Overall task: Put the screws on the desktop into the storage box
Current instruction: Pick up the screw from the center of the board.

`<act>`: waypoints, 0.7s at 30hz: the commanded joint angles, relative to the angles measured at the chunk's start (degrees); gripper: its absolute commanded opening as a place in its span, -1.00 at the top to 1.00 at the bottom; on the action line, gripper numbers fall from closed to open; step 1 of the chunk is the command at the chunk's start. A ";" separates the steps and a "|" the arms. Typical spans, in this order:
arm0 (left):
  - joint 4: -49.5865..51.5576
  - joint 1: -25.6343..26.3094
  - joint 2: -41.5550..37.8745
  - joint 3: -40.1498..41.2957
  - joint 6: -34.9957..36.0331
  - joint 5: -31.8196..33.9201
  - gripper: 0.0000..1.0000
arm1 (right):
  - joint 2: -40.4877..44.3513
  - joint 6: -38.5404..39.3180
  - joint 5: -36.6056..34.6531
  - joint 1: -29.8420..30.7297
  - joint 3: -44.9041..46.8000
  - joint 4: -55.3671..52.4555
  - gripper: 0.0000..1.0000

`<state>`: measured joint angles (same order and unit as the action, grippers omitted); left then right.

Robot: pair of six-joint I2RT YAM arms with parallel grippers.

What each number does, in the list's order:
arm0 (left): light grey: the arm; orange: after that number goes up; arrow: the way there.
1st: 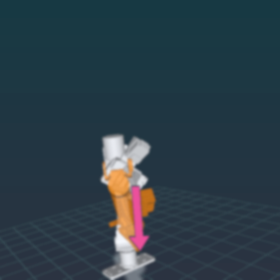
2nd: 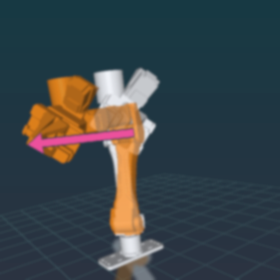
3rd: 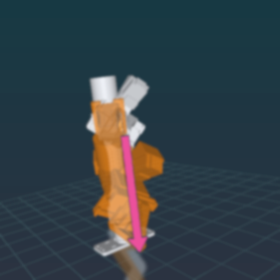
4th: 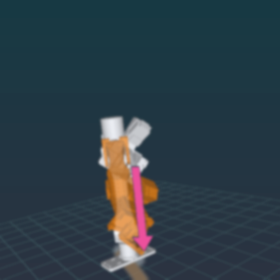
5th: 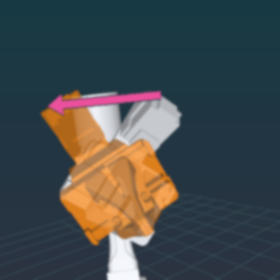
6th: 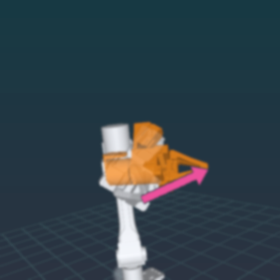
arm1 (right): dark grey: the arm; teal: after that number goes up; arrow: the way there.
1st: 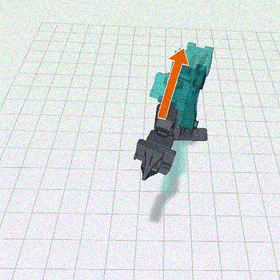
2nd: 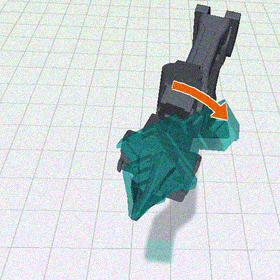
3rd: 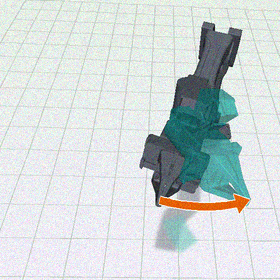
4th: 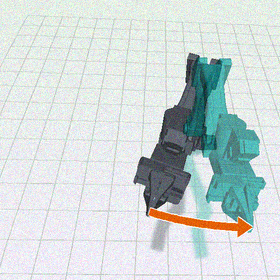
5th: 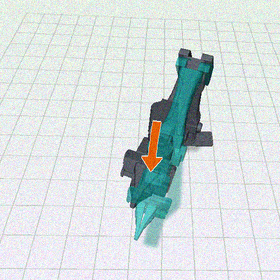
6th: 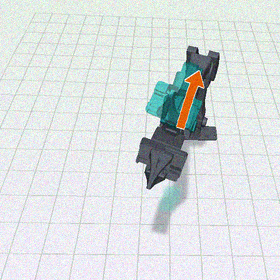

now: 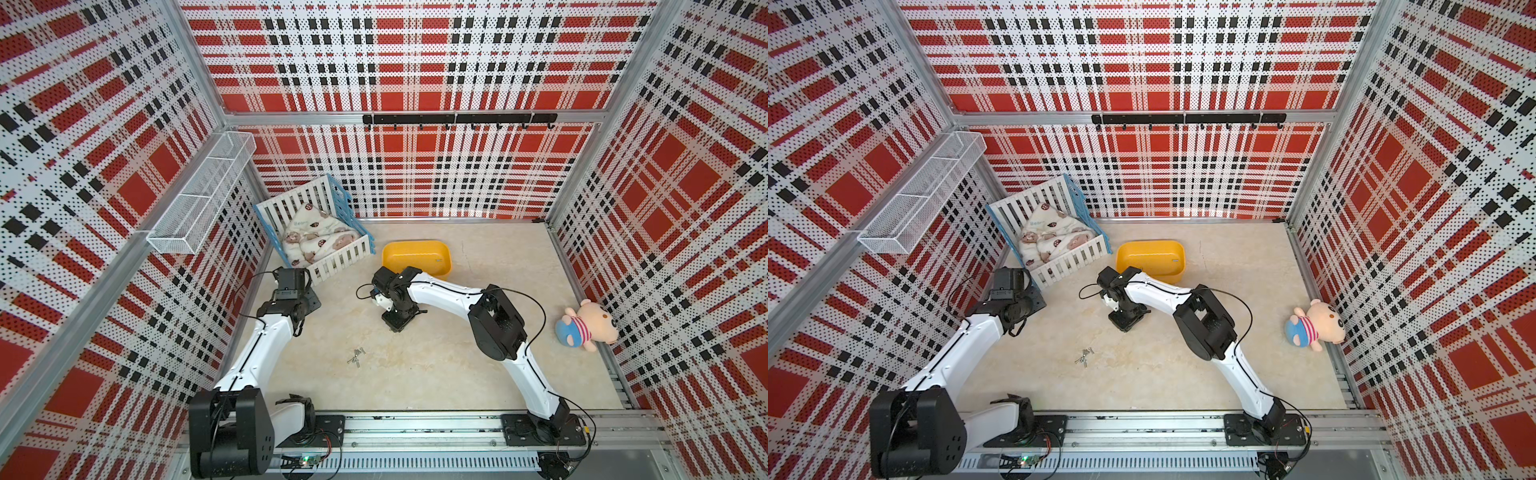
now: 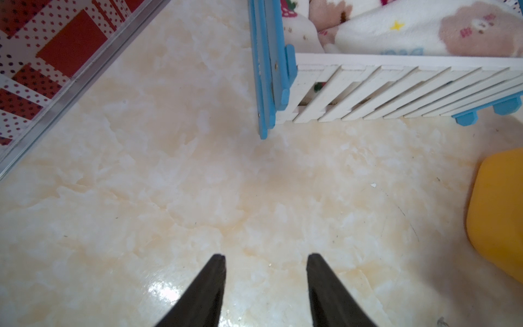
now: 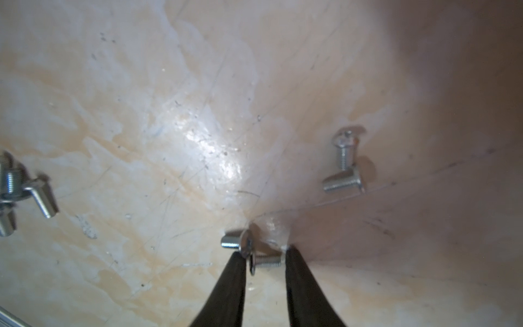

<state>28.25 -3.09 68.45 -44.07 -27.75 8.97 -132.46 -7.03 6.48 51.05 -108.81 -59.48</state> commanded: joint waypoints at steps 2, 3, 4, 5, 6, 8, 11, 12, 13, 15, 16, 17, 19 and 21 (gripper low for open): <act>-1.11 -0.42 0.24 0.43 0.76 -0.34 -0.06 | -0.46 -1.04 -1.85 0.19 -1.11 -1.71 0.44; -1.14 -0.43 0.19 0.39 0.70 -0.36 -0.06 | -0.18 -1.14 -2.15 0.19 -1.42 -2.01 0.45; -1.17 -0.42 0.17 0.44 0.68 -0.34 -0.06 | 0.15 -1.21 -2.49 0.19 -1.71 -2.35 0.46; -1.15 -0.45 0.19 0.44 0.75 -0.36 -0.06 | 0.59 -1.29 -2.82 0.19 -2.09 -2.71 0.47; -1.14 -0.59 0.24 0.41 0.71 -0.30 -0.06 | 0.91 -1.32 -3.11 0.19 -2.40 -3.03 0.47; -1.18 -0.45 0.29 0.39 0.76 -0.33 -0.06 | 1.60 -1.39 -3.78 0.19 -2.95 -3.74 0.47; -1.17 -0.42 0.29 0.45 0.71 -0.36 -0.06 | 2.54 -1.24 -4.11 0.19 -3.35 -4.02 0.48; -1.12 -0.42 0.29 0.41 0.76 -0.39 -0.06 | 2.65 -1.26 -4.11 0.19 -3.33 -4.06 0.48; -1.09 -0.42 0.29 0.46 0.75 -0.43 -0.06 | 2.65 -1.24 -4.01 0.19 -3.46 -4.14 0.47; -1.11 -0.42 0.14 0.41 0.76 -0.32 -0.06 | 2.48 -1.24 -3.91 0.19 -3.51 -4.20 0.48; -1.12 -0.43 0.15 0.47 0.74 -0.39 -0.06 | 2.32 -1.28 -3.89 0.19 -3.53 -4.24 0.46; -1.18 -0.34 0.11 0.42 0.72 -0.36 -0.06 | 2.22 -1.34 -3.68 0.19 -3.53 -4.24 0.43; -1.13 -0.34 0.09 0.47 0.73 -0.41 -0.06 | 1.88 -1.58 -3.20 0.19 -3.46 -4.15 0.38; -1.17 -0.48 0.11 0.47 0.74 -0.42 -0.06 | 1.57 -1.76 -2.88 0.19 -3.16 -3.65 0.33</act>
<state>28.25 -3.09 68.45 -44.07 -27.75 8.97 -132.33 -8.21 3.44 51.05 -111.15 -62.78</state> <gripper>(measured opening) 0.530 0.328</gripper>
